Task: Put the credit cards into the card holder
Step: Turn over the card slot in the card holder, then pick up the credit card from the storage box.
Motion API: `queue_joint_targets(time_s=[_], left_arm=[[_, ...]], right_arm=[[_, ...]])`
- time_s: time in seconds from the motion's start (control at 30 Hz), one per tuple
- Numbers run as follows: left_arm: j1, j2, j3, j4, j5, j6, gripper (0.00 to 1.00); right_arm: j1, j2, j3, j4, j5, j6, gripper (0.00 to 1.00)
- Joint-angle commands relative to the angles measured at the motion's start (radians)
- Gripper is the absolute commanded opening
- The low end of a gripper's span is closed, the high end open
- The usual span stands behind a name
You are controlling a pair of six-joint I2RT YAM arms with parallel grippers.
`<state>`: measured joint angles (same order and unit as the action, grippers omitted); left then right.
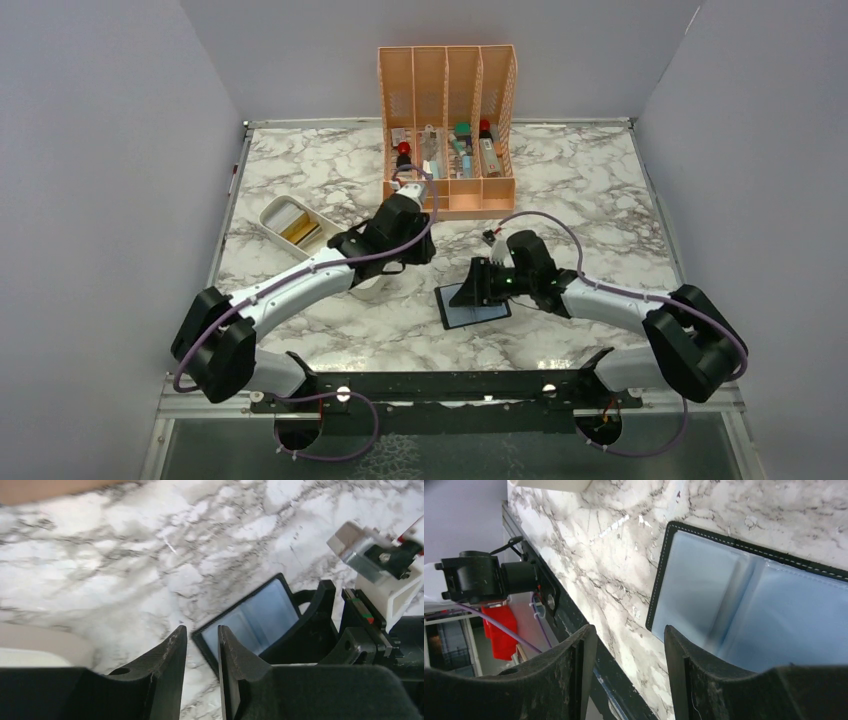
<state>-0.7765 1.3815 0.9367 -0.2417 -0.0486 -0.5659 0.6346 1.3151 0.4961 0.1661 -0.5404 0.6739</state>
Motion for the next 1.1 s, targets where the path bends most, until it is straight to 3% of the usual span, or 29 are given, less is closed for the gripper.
queue_joint_targets(time_s=[0.0, 0.13, 0.3, 0.43, 0.57, 0.73, 1.07], left_arm=[[0.091, -0.086, 0.051, -0.126, -0.072, 0.144, 0.33], [0.169, -0.125, 0.107, -0.213, -0.164, 0.301, 0.35], [0.218, -0.152, 0.118, -0.266, -0.395, 0.558, 0.38], [0.291, -0.143, 0.090, -0.262, -0.439, 0.710, 0.43], [0.436, -0.126, 0.081, -0.267, -0.354, 0.764, 0.51], [0.606, -0.044, 0.089, -0.234, -0.274, 0.861, 0.51], [0.714, 0.179, 0.160, -0.146, -0.248, 1.030, 0.58]], right_arm=[[0.002, 0.040, -0.007, 0.050, -0.078, -0.003, 0.57], [0.002, -0.017, -0.001, -0.025, -0.020, -0.041, 0.58], [0.002, -0.151, -0.010, -0.116, 0.058, -0.073, 0.58], [0.002, -0.254, -0.012, -0.183, 0.103, -0.085, 0.59], [0.002, -0.327, -0.011, -0.228, 0.114, -0.094, 0.59], [0.002, -0.377, -0.013, -0.253, 0.095, -0.098, 0.59], [0.002, -0.402, 0.011, -0.281, 0.082, -0.111, 0.59]])
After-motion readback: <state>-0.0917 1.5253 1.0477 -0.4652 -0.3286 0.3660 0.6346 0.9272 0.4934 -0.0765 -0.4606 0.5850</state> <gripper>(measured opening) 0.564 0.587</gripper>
